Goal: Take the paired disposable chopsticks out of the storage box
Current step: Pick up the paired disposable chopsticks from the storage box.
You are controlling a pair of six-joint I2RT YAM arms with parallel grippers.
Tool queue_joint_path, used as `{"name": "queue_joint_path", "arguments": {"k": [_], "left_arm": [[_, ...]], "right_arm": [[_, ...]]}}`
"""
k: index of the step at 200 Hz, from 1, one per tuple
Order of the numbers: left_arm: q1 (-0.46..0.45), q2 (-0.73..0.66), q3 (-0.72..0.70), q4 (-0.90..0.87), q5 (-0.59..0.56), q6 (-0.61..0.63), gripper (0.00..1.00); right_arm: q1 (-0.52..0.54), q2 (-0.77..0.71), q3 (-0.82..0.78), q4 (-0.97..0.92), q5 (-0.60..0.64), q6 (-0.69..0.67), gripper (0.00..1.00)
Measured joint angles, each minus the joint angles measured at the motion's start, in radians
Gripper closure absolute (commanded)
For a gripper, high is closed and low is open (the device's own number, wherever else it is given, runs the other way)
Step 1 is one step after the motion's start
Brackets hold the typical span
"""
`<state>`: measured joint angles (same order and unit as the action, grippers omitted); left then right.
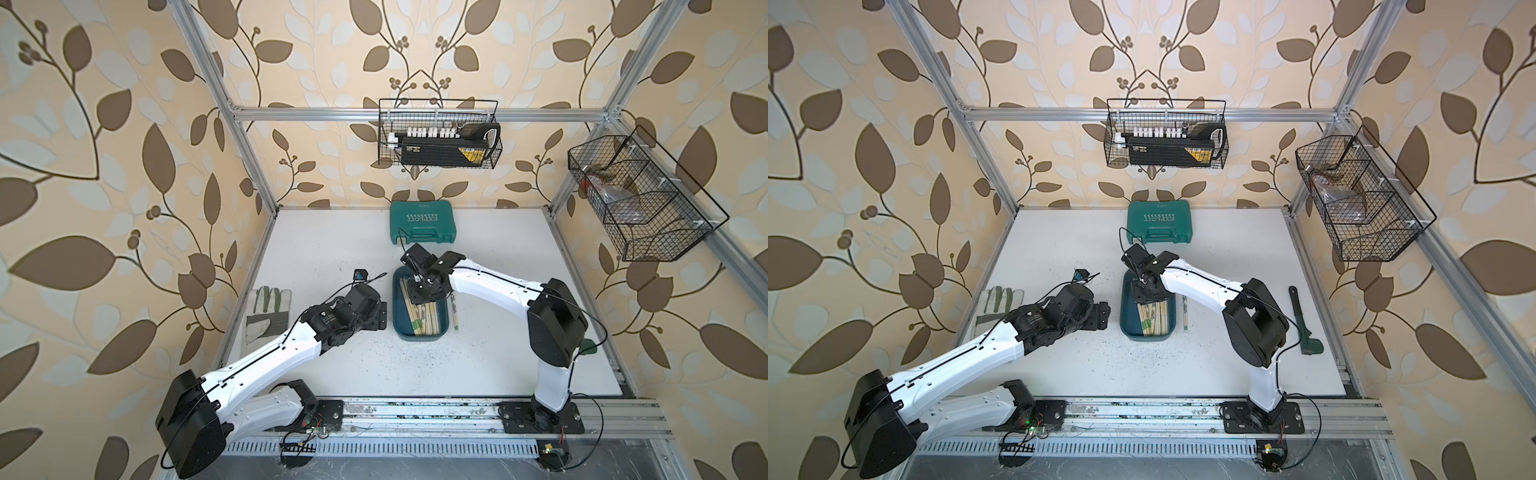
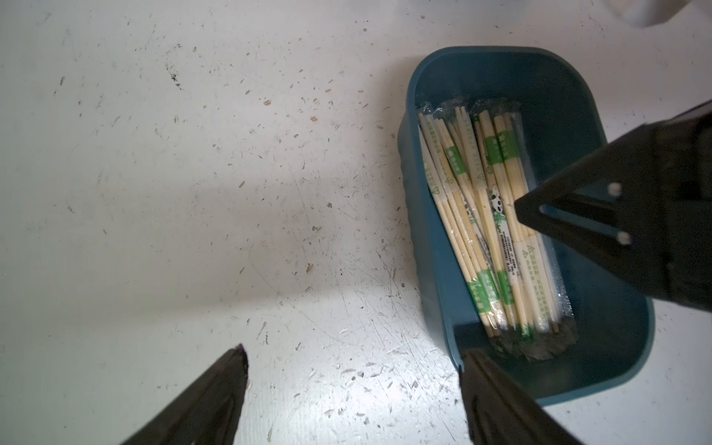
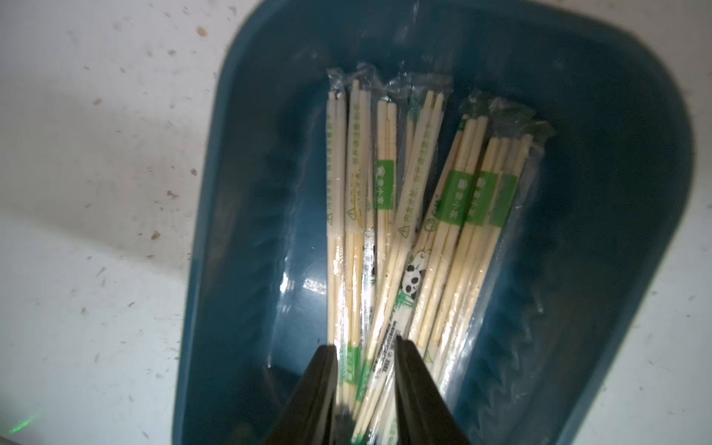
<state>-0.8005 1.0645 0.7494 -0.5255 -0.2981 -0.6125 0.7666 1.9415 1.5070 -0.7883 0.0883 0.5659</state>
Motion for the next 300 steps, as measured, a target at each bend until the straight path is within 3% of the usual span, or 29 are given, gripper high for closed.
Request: {"name": "queue_joint_path", "arguments": {"k": [116,155,226,300], "left_arm": [[0.000,-0.006,0.000,-0.005,-0.014,0.001,0.10],[0.000,-0.006,0.000,-0.005,-0.014,0.001,0.10],[0.000,-0.006,0.000,-0.008,-0.014,0.000,0.11],[0.000,-0.008,0.000,-0.010,-0.014,0.000,0.11]], "right_arm": [[-0.036,0.138,0.053,0.014,-0.018,0.010,0.74],[-0.043,0.144,0.053,0.016,-0.019,0.013,0.79],[-0.045,0.169,0.065,0.029,-0.030,0.015,0.77],[-0.050,0.172,0.069,0.031,-0.037,0.034,0.92]]}}
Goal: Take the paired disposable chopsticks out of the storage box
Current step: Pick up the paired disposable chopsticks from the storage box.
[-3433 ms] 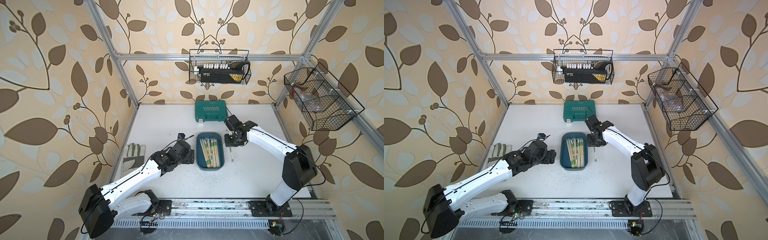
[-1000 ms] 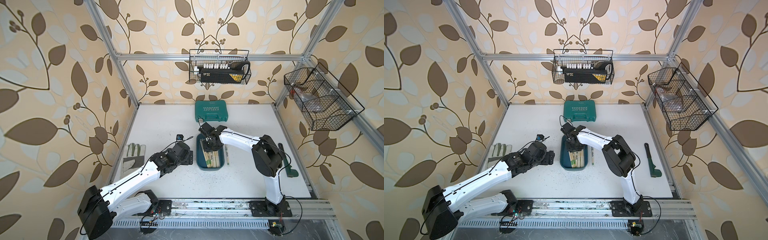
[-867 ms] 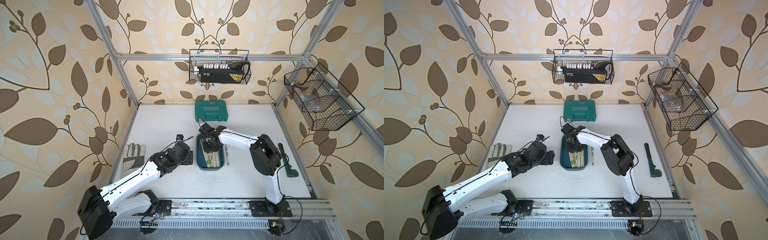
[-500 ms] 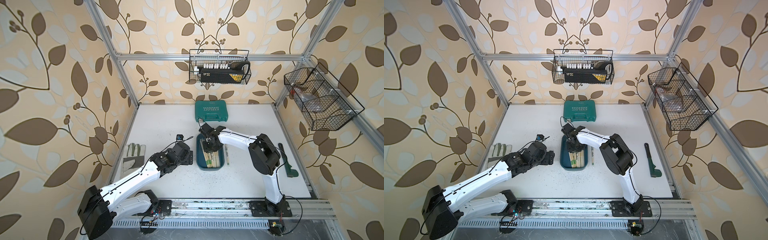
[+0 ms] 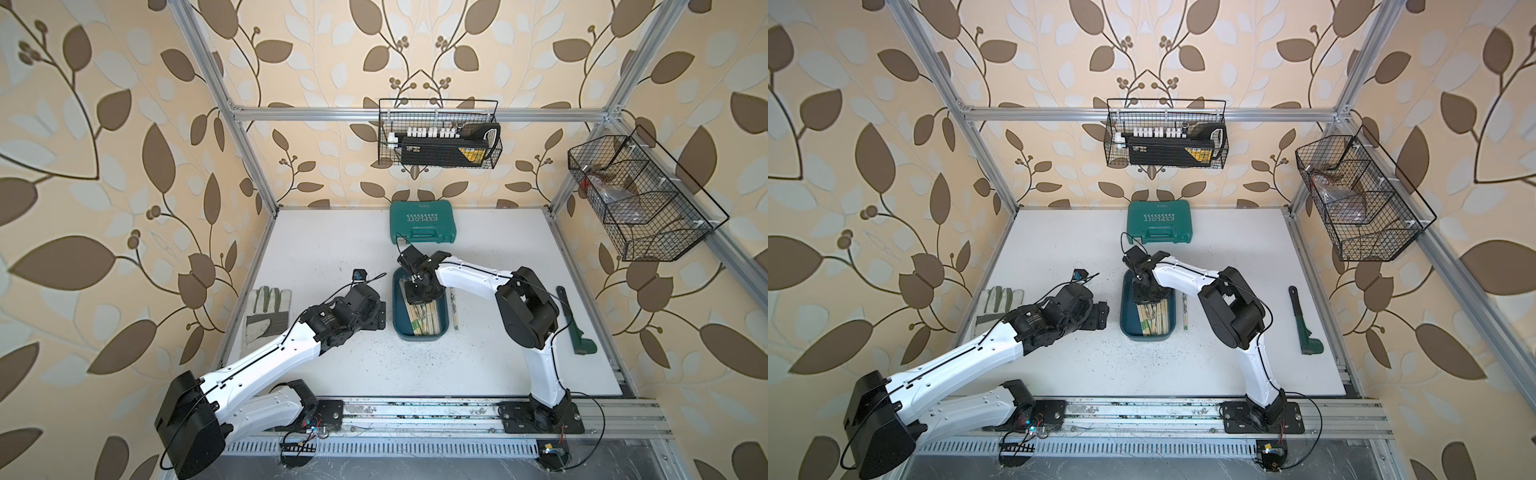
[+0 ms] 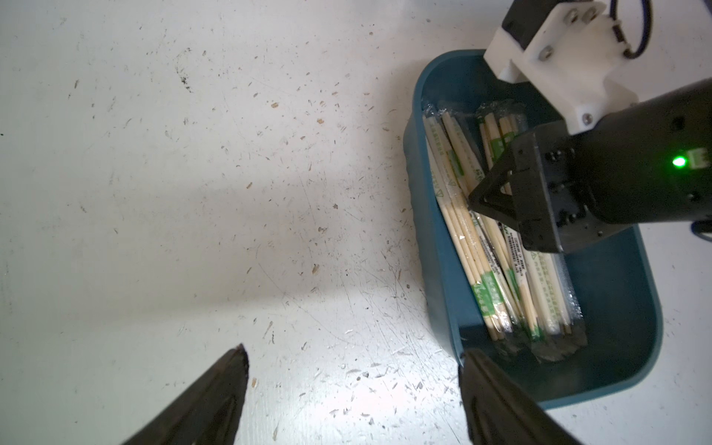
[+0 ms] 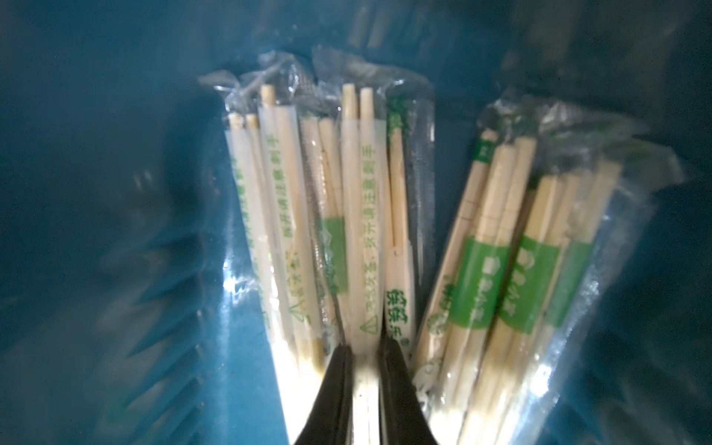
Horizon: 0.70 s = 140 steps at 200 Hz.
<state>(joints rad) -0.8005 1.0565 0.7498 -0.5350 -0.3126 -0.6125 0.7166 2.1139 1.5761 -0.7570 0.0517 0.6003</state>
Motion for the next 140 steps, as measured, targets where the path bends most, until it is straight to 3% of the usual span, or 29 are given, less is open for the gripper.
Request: {"name": "queue_joint_path", "arguments": {"k": [140], "left_arm": [[0.000,-0.013,0.000,-0.019,0.000,-0.011,0.11]], "right_arm": [[-0.006,-0.060,-0.002,0.011,-0.031,0.040,1.00]]}}
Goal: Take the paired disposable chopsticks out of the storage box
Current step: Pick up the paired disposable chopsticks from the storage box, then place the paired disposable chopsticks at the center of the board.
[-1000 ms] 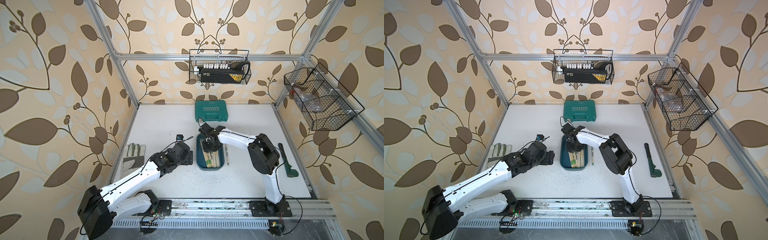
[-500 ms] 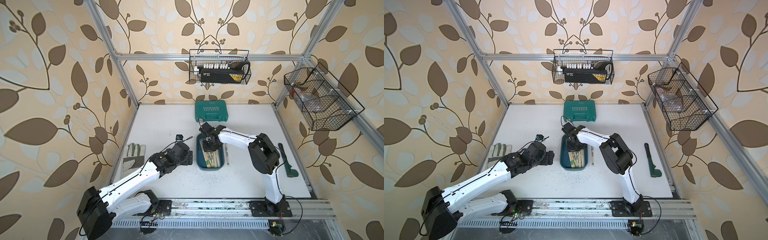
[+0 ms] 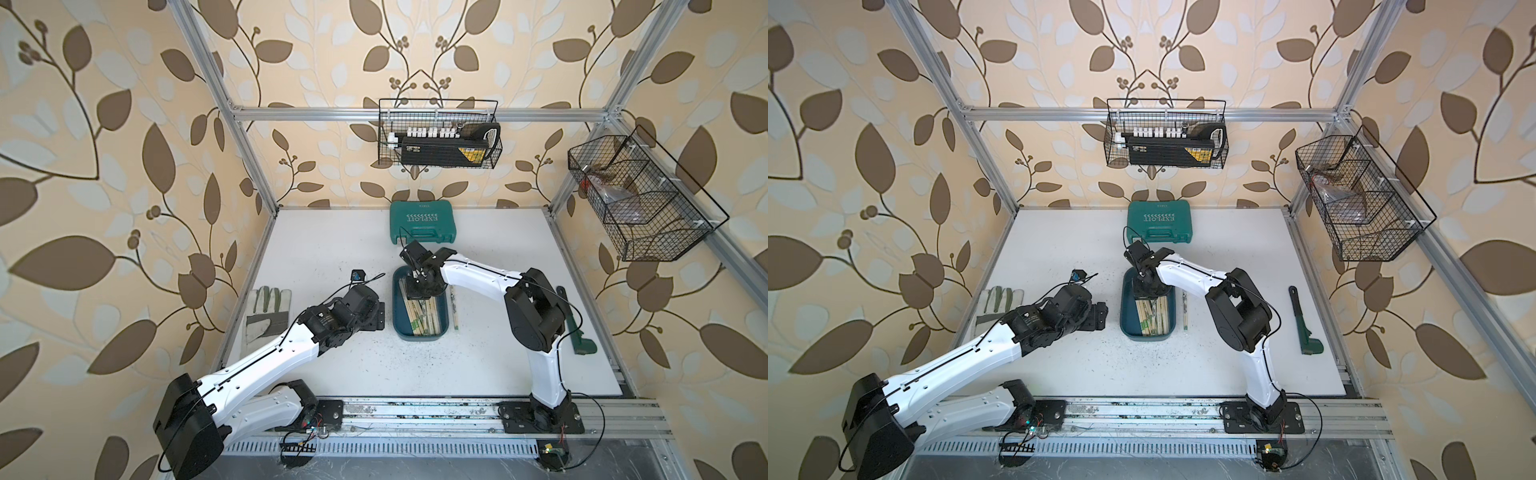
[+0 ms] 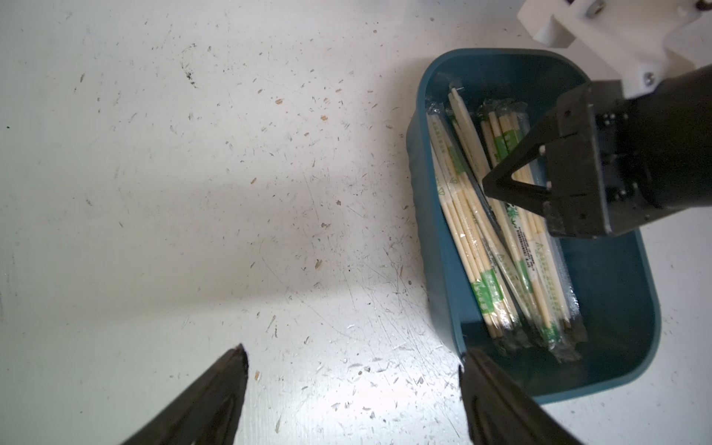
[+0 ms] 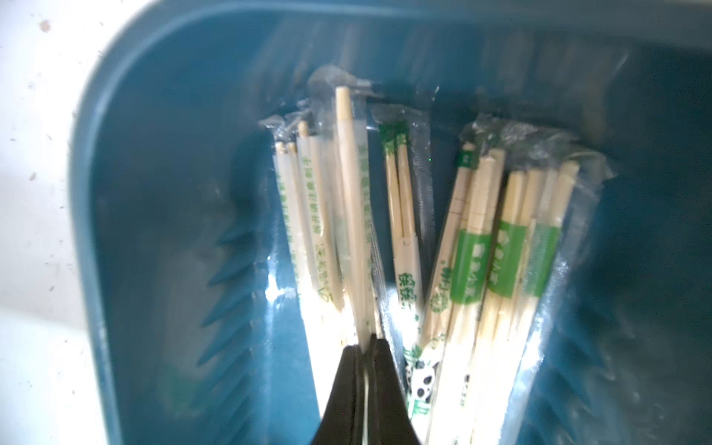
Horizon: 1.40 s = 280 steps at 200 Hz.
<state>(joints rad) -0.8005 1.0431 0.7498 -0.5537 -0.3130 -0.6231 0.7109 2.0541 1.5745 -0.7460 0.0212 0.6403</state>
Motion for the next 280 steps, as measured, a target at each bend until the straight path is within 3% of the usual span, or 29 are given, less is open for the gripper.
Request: {"name": "queue_joint_path", "arguments": {"k": [79,157,212,280], "left_arm": [[0.000,0.003,0.002,-0.004,0.000,0.000,0.11],[0.000,0.035,0.039,0.005,0.044,0.014,0.09],[-0.013,0.011,0.045,0.070,0.134,0.052,0.09],[-0.013,0.026,0.045,0.093,0.163,0.058,0.09]], "right_arm": [[-0.012,-0.120,0.000,-0.040,-0.015,-0.002,0.99],[-0.149,-0.354,-0.012,-0.100,-0.019,-0.029,0.98],[-0.289,-0.483,-0.207,-0.101,-0.002,-0.085,0.98],[-0.339,-0.425,-0.409,-0.027,0.035,-0.137,0.98]]}}
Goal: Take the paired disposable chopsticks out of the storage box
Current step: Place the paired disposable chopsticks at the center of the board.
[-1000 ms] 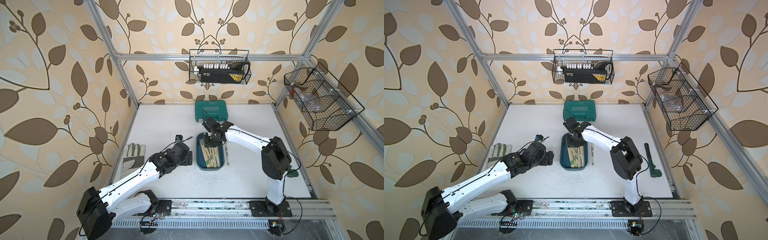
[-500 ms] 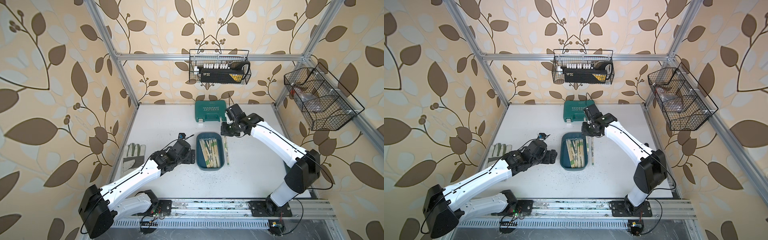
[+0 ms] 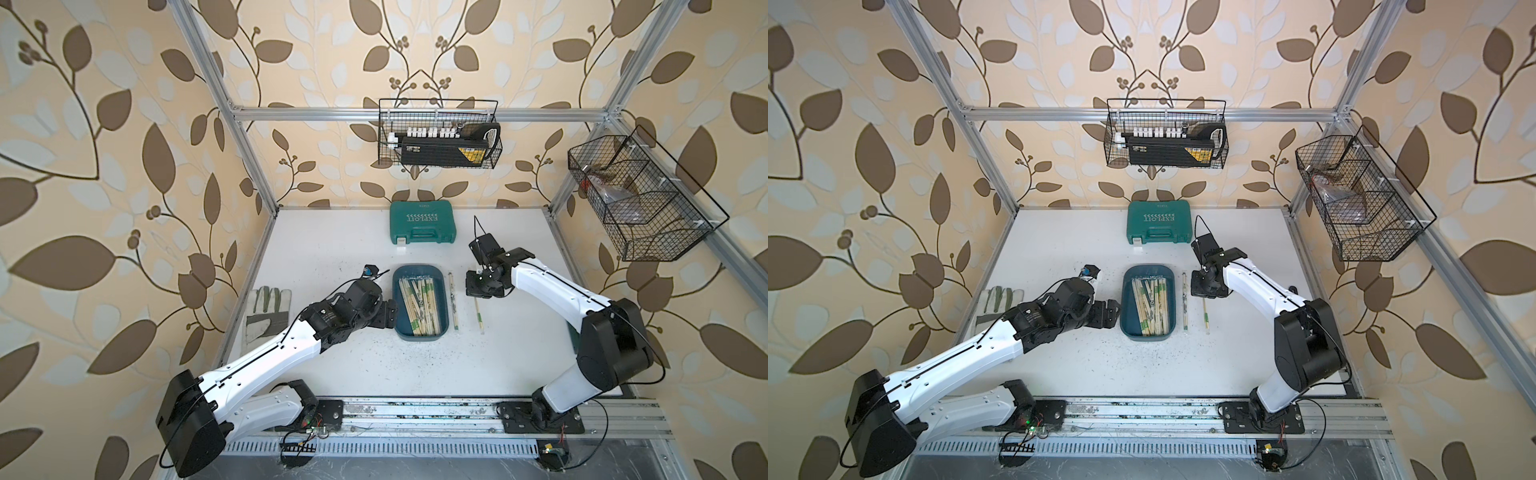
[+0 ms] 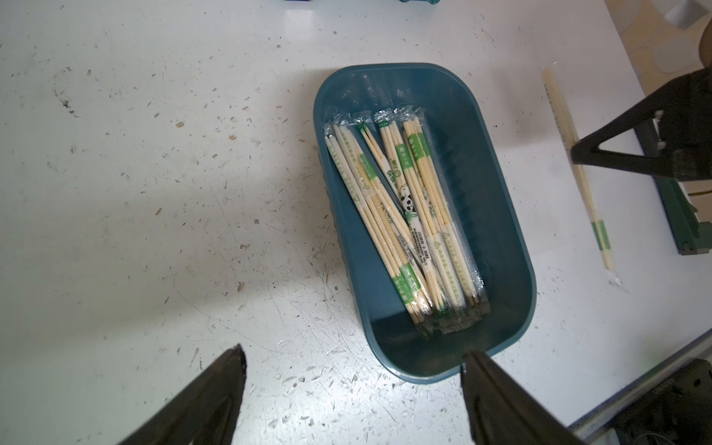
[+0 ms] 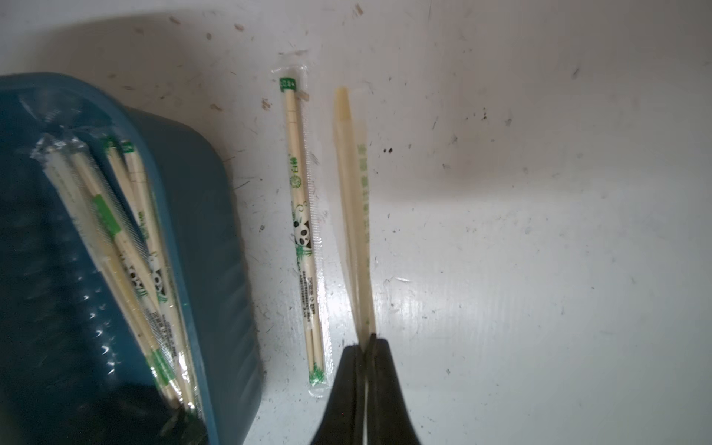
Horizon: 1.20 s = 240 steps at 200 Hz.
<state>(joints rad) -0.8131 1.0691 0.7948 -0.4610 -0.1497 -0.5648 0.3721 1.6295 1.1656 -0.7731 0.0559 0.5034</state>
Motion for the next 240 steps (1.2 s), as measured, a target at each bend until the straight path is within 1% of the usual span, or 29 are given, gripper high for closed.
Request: {"name": "queue_joint_path", "arguments": {"k": [31,89,187,240], "left_arm": [[0.000,0.000,-0.002,0.017,0.004,0.000,0.09],[0.000,-0.008,-0.036,0.043,0.007,0.000,0.09],[0.000,0.000,-0.036,0.044,0.006,0.011,0.09],[0.000,0.010,-0.036,0.044,0.006,0.011,0.09]], "right_arm": [[-0.002,0.060,-0.026,0.059,-0.005,-0.008,0.98],[-0.002,0.098,-0.035,0.129,-0.015,-0.011,0.98],[-0.002,0.147,-0.043,0.161,-0.023,-0.010,0.98],[-0.001,0.173,-0.039,0.164,-0.040,0.017,0.98]]}}
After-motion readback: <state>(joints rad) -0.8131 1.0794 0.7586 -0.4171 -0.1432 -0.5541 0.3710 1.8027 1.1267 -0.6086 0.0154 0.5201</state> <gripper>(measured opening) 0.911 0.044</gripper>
